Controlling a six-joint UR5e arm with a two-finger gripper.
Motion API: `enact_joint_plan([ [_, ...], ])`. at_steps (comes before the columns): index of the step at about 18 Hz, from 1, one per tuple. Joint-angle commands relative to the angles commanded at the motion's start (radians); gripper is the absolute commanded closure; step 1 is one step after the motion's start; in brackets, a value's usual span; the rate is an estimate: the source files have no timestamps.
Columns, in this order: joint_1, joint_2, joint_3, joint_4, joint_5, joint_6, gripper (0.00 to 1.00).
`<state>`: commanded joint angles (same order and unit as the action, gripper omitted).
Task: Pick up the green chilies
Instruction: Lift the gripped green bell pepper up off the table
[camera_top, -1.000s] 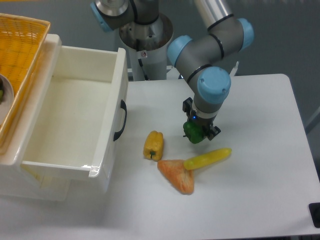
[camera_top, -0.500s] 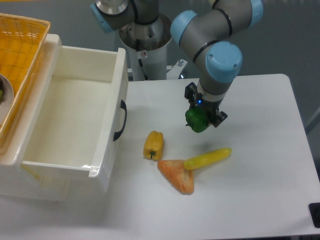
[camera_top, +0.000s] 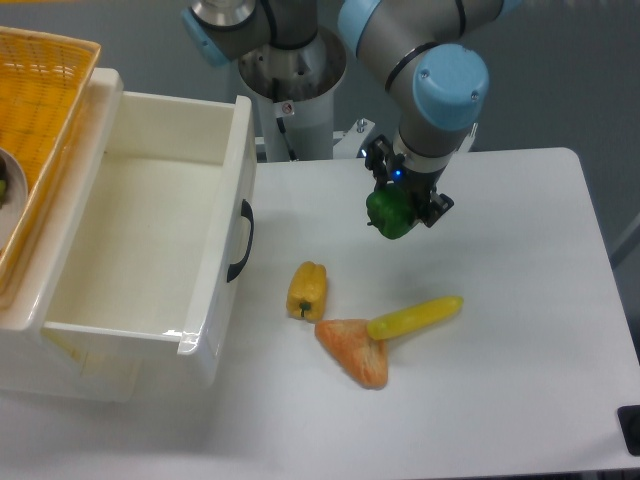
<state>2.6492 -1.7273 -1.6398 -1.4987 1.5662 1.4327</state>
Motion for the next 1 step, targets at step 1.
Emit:
enact_joint_plan([
  [1, 0.002, 0.003, -0.002, 0.000, 0.000, 0.000, 0.54],
])
